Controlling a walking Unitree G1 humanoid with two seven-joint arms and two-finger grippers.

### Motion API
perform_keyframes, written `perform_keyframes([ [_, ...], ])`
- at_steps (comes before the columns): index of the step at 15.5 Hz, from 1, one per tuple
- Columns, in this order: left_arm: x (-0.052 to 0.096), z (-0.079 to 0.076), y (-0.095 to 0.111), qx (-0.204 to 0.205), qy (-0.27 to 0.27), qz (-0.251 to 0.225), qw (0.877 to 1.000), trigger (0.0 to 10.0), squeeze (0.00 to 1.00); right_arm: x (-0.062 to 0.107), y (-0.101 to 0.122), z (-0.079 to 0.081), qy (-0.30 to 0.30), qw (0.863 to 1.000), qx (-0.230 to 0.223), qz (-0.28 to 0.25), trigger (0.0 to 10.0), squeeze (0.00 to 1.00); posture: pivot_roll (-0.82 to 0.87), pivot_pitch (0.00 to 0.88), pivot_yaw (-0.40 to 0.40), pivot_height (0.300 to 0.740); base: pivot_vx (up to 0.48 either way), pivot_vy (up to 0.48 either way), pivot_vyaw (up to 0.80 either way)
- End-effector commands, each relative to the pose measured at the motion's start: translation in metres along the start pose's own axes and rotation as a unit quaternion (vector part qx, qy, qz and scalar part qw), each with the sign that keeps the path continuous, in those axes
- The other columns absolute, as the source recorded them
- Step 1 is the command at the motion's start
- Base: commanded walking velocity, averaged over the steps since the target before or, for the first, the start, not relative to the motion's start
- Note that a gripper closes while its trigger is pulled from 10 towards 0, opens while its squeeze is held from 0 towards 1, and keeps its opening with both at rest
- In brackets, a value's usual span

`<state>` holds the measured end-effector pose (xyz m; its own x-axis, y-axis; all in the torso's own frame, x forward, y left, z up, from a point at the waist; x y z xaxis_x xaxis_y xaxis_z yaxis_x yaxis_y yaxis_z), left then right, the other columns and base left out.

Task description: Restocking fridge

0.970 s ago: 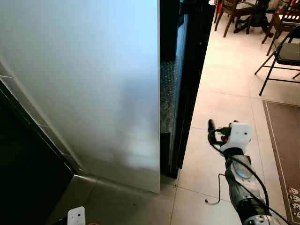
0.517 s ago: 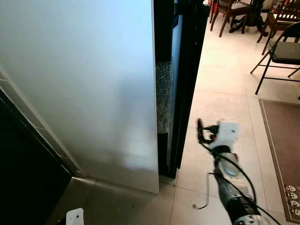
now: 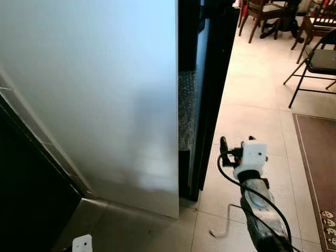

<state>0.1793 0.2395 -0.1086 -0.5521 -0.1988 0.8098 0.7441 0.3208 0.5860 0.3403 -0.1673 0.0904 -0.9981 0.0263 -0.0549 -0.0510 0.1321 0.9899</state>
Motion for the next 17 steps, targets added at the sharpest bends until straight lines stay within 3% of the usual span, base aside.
perform_keyframes([
  [1, 0.0018, 0.0056, -0.0096, -0.015, 0.005, 0.017, 1.000, 10.0, 0.00, 0.0000, 0.0037, 0.0029, 0.004, 1.000, 0.002, -0.004, 10.0, 0.00, -0.15, 0.000, 0.056, 0.740, 0.240, 0.000, 0.00],
  [7, 0.0006, 0.0000, -0.0053, -0.026, -0.003, 0.011, 1.000, 10.0, 0.00, -0.0058, 0.0107, 0.0093, 0.001, 1.000, -0.004, -0.004, 10.0, 0.00, -0.15, 0.000, 0.057, 0.740, 0.274, 0.000, 0.00],
  [12, 0.0006, 0.0014, -0.0045, -0.024, 0.000, 0.010, 1.000, 10.0, 0.00, -0.0037, 0.0089, 0.0048, -0.020, 1.000, -0.008, 0.004, 10.0, 0.00, -0.14, 0.000, 0.052, 0.740, 0.309, 0.000, 0.00],
  [17, 0.0012, 0.0024, -0.0069, -0.020, 0.003, 0.010, 1.000, 10.0, 0.00, -0.0025, 0.0085, 0.0078, -0.018, 1.000, -0.009, 0.007, 10.0, 0.00, -0.14, 0.000, 0.048, 0.740, 0.123, 0.000, -0.79],
])
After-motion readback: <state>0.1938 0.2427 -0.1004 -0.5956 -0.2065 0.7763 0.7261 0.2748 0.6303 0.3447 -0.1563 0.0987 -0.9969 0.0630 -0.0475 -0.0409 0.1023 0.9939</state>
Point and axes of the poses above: a point about 5 cm out from each wrist's last joint towards the gripper, its own x axis pointing back from the gripper into the wrist, its own y axis along the axis of the wrist's last joint, z = x × y, the point moved 3 cm from there along -x, pointing out of the wrist towards the gripper, and after that the axes turned 4 degrees about x, right-handed, at the moved point
